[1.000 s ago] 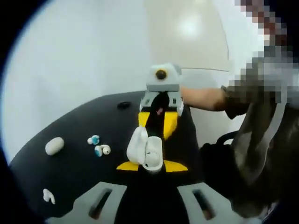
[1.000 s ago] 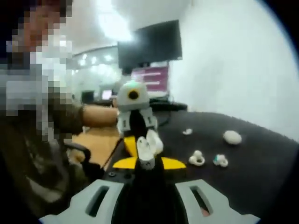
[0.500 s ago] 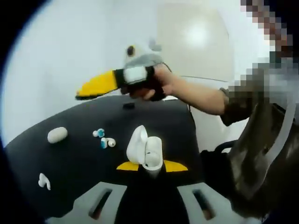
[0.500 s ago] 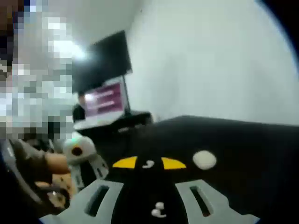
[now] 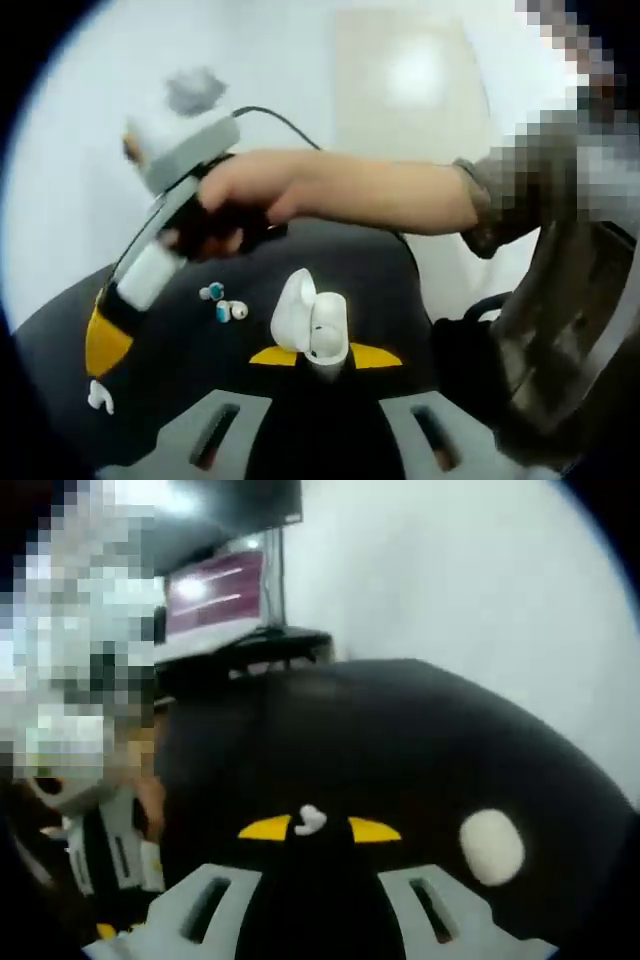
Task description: Pick up three earphones and place each one into its charging case using tactile feedback, ensure that each earphone is properly inserted and securely positioned inside the case.
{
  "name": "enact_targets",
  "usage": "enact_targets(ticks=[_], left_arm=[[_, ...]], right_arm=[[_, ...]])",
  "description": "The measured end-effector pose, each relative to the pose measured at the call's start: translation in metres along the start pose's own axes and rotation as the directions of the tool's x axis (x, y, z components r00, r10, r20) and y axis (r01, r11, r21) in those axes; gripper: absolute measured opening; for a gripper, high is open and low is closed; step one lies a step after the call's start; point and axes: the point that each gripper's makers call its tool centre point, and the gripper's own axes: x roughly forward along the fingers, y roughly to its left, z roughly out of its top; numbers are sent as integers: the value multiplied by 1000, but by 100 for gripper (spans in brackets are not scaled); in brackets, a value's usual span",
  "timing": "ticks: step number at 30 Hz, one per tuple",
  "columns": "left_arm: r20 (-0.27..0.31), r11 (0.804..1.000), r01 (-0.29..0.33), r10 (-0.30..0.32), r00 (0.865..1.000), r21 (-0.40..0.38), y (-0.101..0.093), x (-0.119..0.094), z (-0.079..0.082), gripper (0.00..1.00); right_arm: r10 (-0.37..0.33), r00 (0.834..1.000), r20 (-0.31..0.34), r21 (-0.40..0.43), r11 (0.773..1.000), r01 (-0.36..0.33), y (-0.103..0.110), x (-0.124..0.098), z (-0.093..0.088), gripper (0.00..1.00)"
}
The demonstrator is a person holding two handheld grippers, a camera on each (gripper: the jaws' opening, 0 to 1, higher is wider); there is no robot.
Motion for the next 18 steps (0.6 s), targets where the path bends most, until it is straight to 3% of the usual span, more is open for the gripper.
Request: enact_targets(ticks=[6,7,12,15,18], left_arm=[[2,1000,2,-2,1000,-3,1,1,1,14],[3,1000,1,-1,1000,0,2,1,1,14],[5,1000,-1,1,1000,-5,3,0,2,14],[5,1000,2,-2,1000,-14,4,-1,2,14],[6,1000,4,-4,1000,-15,4,-1,2,14]], right_arm=[[21,999,-49,23,1000,-20,3,20,-9,20],[22,998,-59,19,1000,-20,3,22,-12,14],[33,999,-18,-43,999,-34,10,10,-4,12],[35,993,112,-102,994,-23,17,-24,16,12],[37,961,274,-165,986,9,33,-72,32,12]])
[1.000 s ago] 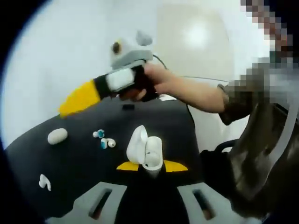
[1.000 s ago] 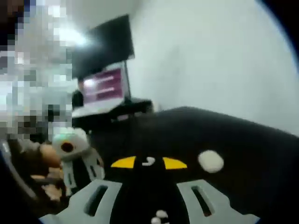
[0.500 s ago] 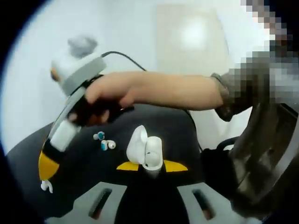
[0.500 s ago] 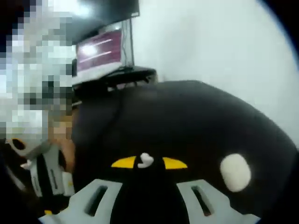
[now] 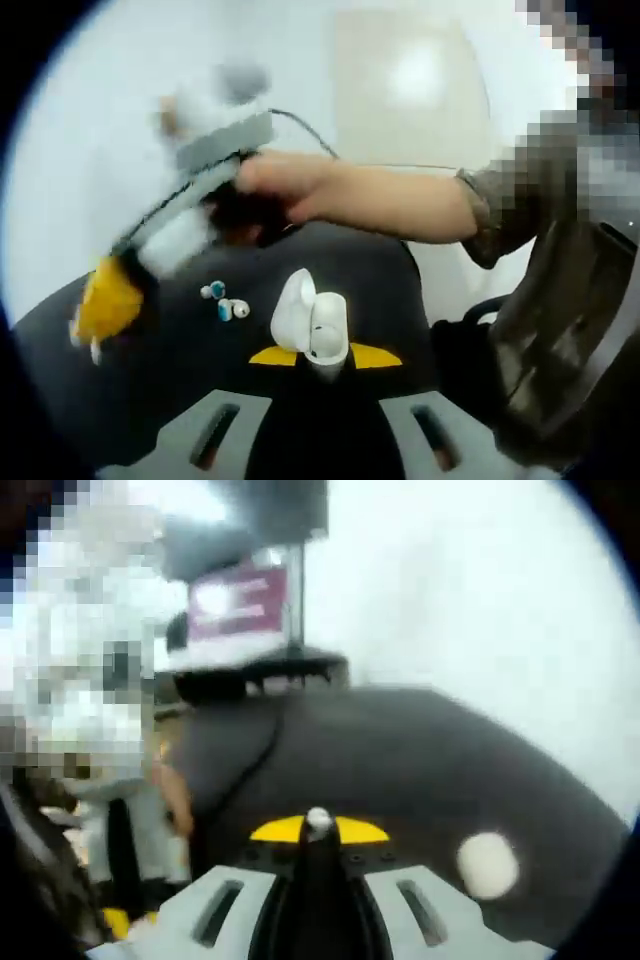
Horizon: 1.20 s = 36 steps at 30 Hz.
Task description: Pick up three earphones and place each one into its charging case using tactile feedback, ensure that each earphone is properly inserted and securely positioned inside the case.
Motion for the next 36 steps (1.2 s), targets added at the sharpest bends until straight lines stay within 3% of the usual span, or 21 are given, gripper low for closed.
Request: enact_targets(ticks=[4,6,8,9,12,14,20,25,29,36], left_arm=[[-1,999,12,-12,1000,-30,1,-1,0,14],[-4,998,19,-20,1000,-54,2,-2,0,14],[-4,998,22,-22,1000,-64,1,-2,0,14],[-4,997,24,-24,1000,-68,1,-3,0,14],[-4,997,29,-29,1000,-69,1,-4,0,14],[-4,997,29,-29,1000,-70,1,-4,-1,14],[-2,997,29,-29,1000,-76,2,-7,-2,14],[-2,996,29,-29,1000,-85,2,-7,-3,14],[-2,996,30,-31,1000,-80,1,-7,-3,14],[-2,997,29,-29,1000,-76,1,-6,-3,14]], right_arm=[[-13,992,128,-159,987,34,13,-61,25,12],[10,990,138,-270,962,28,28,-91,24,12],[41,991,131,-320,947,3,41,-105,18,12],[59,993,98,-343,939,-22,49,-110,8,12],[86,996,-17,-467,880,-84,64,-113,-23,12],[91,993,-78,-505,855,-118,68,-110,-38,12],[94,990,-101,-610,781,-136,72,-96,-44,12],[67,983,-173,-676,718,-168,64,-91,-55,12],[71,980,-185,-703,687,-183,69,-89,-59,12],[90,979,-183,-710,676,-195,78,-87,-60,12]])
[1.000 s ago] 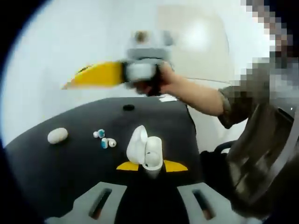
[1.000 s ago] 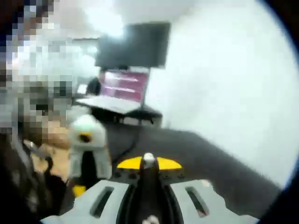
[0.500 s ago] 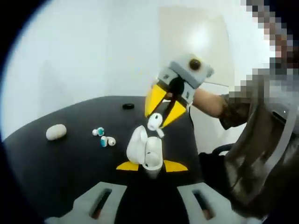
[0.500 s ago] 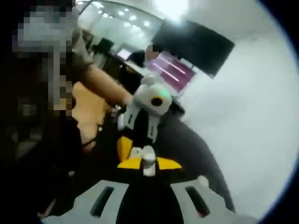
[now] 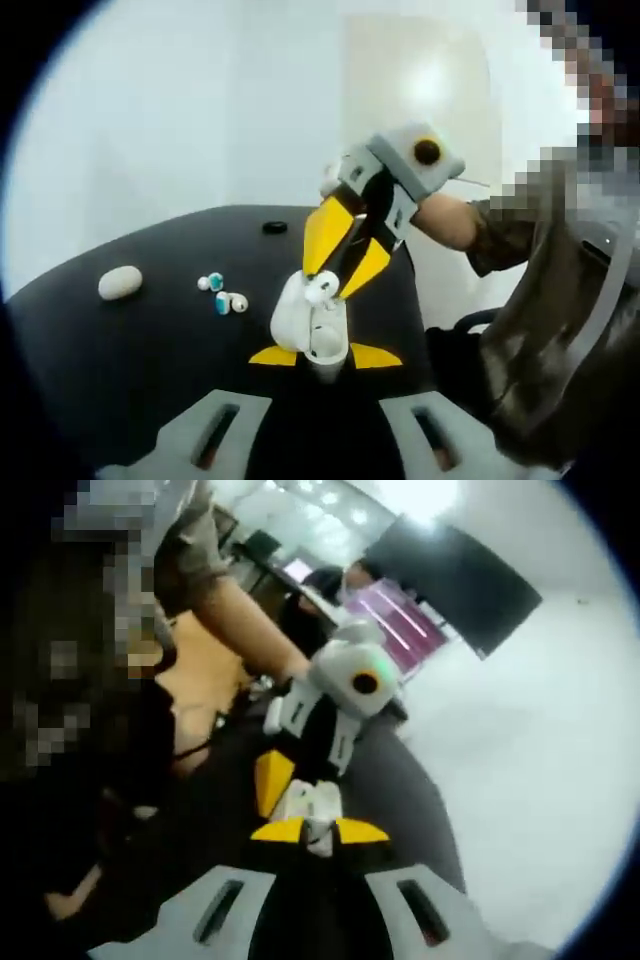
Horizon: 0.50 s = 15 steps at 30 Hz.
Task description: Pick up three earphones and place each one into its charging case using tactile feedback, ensure that each earphone is properly inserted and securely positioned inside the case.
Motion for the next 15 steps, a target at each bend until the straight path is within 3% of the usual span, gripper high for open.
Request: enact_targets(ticks=[9,15], left_arm=[[1,1000,-2,2,1000,1,1,1,0,14],[0,1000,-2,2,1000,1,0,2,0,14]], right_arm=[[19,1000,3,0,1000,-19,8,-4,-3,12],[-7,1000,21,75,997,5,5,-14,-8,13]])
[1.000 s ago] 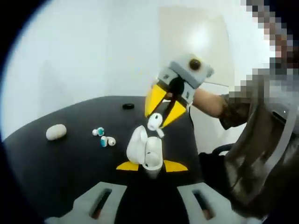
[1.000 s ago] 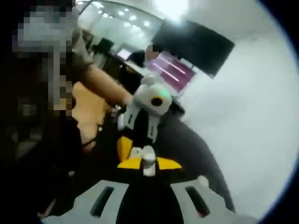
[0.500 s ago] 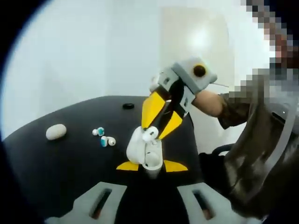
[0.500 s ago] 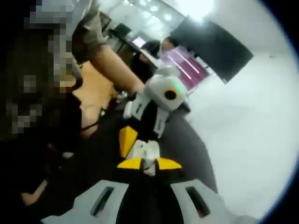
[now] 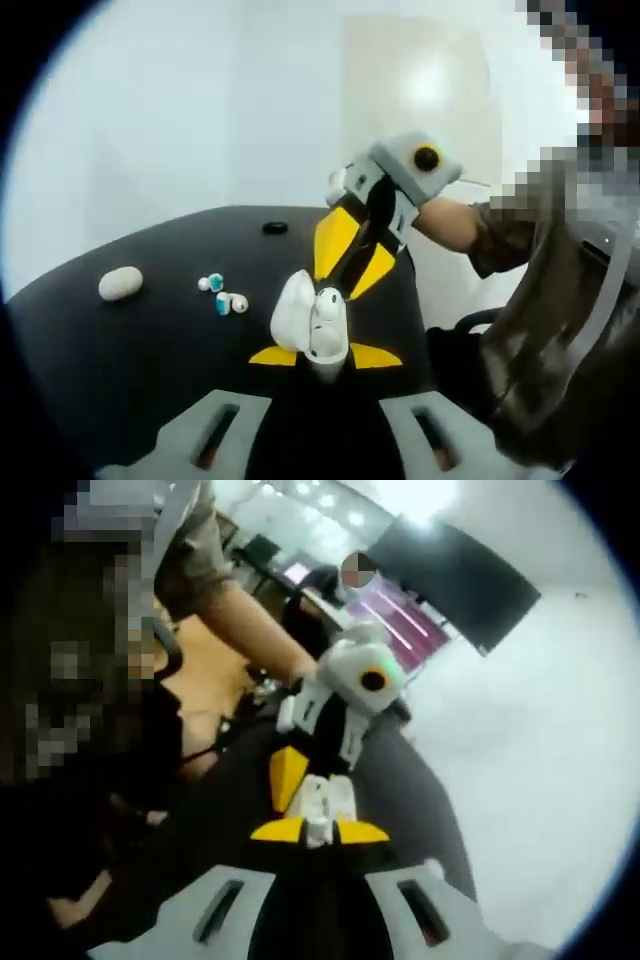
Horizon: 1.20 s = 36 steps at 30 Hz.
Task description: Pick up three earphones and place each one into its charging case using tactile feedback, ensure that each earphone is properly inserted and securely positioned inside the case.
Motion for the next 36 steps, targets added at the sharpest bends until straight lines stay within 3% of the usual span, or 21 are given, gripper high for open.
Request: enact_targets(ticks=[2,3,4,6,8,11,12,14,18,21,23,24,27,30,36], left_arm=[[0,1000,0,0,1000,1,0,0,0,14],[0,1000,-1,1,1000,3,0,0,0,14],[1,1000,-2,2,1000,5,0,0,0,14],[1,1000,-2,2,1000,11,0,0,0,14],[2,1000,-1,1,1000,15,0,0,0,14],[2,1000,-1,1,1000,19,0,0,1,14],[2,1000,-1,0,1000,18,0,0,1,14],[2,1000,0,0,1000,15,0,0,1,14],[3,1000,0,0,1000,17,0,0,1,14],[3,1000,-2,2,1000,17,0,0,1,14],[2,1000,-3,3,1000,18,0,0,1,14],[2,1000,-3,3,1000,23,-1,0,1,14],[-3,999,-7,7,1000,54,0,-1,1,15],[26,995,-25,23,999,99,2,-5,5,16],[81,996,-16,8,997,93,0,-9,15,16]], right_arm=[[-4,1000,24,115,993,2,1,-2,-3,16],[-13,999,46,227,974,2,-1,-4,-8,19],[-14,998,62,283,959,-4,0,-4,-10,22],[-28,995,95,428,904,-15,-1,-5,-22,25],[-42,987,153,562,826,-52,-1,-3,-29,25],[-36,976,215,666,737,-120,-1,4,-29,25],[-25,979,204,670,733,-121,-2,5,-30,25],[-16,979,202,654,746,-123,-3,9,-28,26],[35,976,215,657,735,-171,4,19,-22,21],[68,974,217,683,702,-201,10,24,-20,17],[66,975,213,685,701,-198,10,23,-20,17],[70,975,213,715,669,-204,11,23,-20,17],[72,969,234,756,614,-229,11,22,-21,16],[65,968,243,774,588,-234,9,21,-22,16],[75,966,247,776,582,-244,13,22,-18,16]])
